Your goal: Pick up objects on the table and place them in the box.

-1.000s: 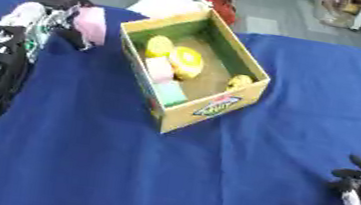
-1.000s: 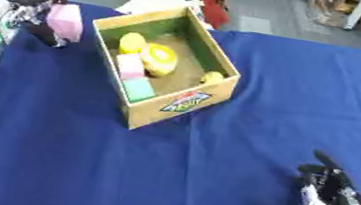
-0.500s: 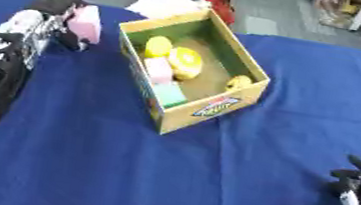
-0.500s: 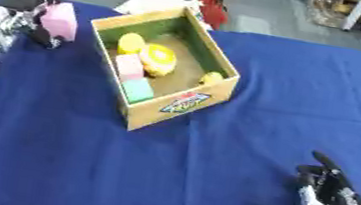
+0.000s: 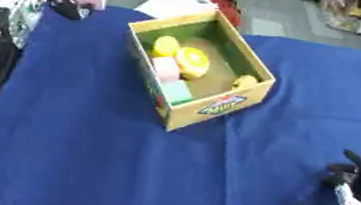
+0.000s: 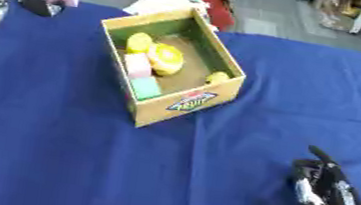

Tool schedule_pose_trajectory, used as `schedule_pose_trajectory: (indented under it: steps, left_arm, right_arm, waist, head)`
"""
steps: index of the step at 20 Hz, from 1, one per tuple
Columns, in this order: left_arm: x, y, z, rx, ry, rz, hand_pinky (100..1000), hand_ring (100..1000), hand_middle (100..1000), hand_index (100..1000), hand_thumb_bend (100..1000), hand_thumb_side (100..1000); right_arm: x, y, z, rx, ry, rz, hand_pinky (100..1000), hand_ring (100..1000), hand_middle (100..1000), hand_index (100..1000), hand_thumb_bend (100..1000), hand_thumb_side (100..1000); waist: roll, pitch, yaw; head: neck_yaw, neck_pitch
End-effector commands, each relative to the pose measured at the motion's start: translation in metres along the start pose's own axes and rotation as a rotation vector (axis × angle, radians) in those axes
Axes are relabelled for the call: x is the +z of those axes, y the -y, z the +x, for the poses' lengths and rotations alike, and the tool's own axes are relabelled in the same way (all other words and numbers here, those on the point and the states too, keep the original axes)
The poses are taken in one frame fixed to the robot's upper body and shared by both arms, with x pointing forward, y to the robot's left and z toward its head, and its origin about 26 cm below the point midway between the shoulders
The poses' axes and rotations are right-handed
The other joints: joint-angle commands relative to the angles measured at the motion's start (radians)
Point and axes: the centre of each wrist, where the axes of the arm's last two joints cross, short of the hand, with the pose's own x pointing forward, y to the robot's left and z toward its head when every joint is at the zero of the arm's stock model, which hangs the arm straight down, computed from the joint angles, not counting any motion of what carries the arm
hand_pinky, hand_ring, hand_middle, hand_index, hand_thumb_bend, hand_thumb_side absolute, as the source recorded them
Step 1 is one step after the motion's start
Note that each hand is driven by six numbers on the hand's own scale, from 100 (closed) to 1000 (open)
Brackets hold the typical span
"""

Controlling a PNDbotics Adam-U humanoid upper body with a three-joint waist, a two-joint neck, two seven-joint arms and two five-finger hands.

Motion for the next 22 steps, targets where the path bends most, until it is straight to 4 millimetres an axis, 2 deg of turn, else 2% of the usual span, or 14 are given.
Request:
schedule_pose_trajectory:
  steps: [1,3,7,11,13,14,15,17,18,20,21,22]
  left_arm:
    - [-0.007,-0.034,0.035,-0.019,0.190,0.051,733,552,561,717,233,152]
    - [-0.011,-0.035,0.063,-0.021,0.299,0.022,737,563,570,723,244,157]
    - [-0.016,-0.020,0.116,-0.024,0.491,-0.076,748,594,597,742,255,169]
    - [-0.017,0.000,0.149,-0.030,0.619,-0.179,755,621,625,763,271,178]
    - [-0.016,0.008,0.158,-0.032,0.652,-0.219,761,642,648,779,290,180]
    - [-0.015,0.012,0.160,-0.034,0.666,-0.240,771,672,679,801,320,183]
    - [-0.014,0.015,0.162,-0.042,0.679,-0.261,785,712,720,831,392,191]
    - [-0.013,0.016,0.163,-0.087,0.695,-0.307,798,748,760,862,442,216]
    - [-0.013,0.017,0.163,-0.112,0.694,-0.326,807,766,783,879,477,292]
    - [-0.012,0.017,0.160,-0.147,0.682,-0.356,819,784,809,896,512,337]
    - [-0.012,0.018,0.158,-0.161,0.675,-0.372,833,803,833,914,556,441]
    - [-0.011,0.019,0.156,-0.176,0.667,-0.391,844,817,851,925,585,490]
  right_arm:
    - [0.000,0.003,0.001,0.018,0.006,0.016,655,609,661,925,100,452]
    - [0.001,0.003,0.001,0.018,0.002,0.019,655,609,661,924,100,450]
    - [0.001,0.001,0.000,0.014,0.002,0.025,655,609,661,924,100,448]
    - [0.001,-0.001,0.000,0.010,0.002,0.030,655,609,661,924,100,454]
    - [0.001,-0.001,0.000,0.009,0.002,0.031,655,609,662,924,100,457]
    - [0.001,-0.001,0.000,0.008,0.002,0.031,655,609,662,924,100,459]
    - [0.001,-0.002,0.000,0.008,0.003,0.032,655,609,662,924,100,460]
    - [0.000,-0.001,0.000,0.008,0.002,0.031,655,609,662,924,100,461]
    - [0.000,-0.001,0.001,0.008,0.003,0.030,655,609,662,924,100,462]
    - [0.000,-0.001,0.001,0.009,0.003,0.030,656,609,662,924,100,462]
    - [0.000,-0.001,0.001,0.009,0.003,0.030,656,608,662,924,100,463]
    - [0.001,-0.001,0.001,0.010,0.001,0.029,656,608,662,924,100,463]
  waist:
    - [0.006,-0.041,0.001]
    - [0.007,-0.047,-0.003]
    - [0.007,-0.055,-0.017]
    - [0.007,-0.053,-0.031]
    - [0.007,-0.051,-0.035]
    - [0.007,-0.050,-0.037]
    - [0.008,-0.049,-0.038]
    - [0.009,-0.048,-0.038]
    - [0.010,-0.047,-0.038]
    - [0.011,-0.046,-0.036]
    - [0.011,-0.047,-0.035]
    - [0.012,-0.047,-0.033]
  head:
    - [-0.010,0.004]
    - [-0.013,0.008]
    - [-0.011,0.009]
    - [-0.006,0.010]
    - [-0.004,0.010]
    - [-0.003,0.009]
    - [-0.003,0.008]
    - [-0.003,0.007]
    - [-0.003,0.006]
    - [-0.003,0.005]
    - [-0.003,0.004]
    - [-0.003,0.003]
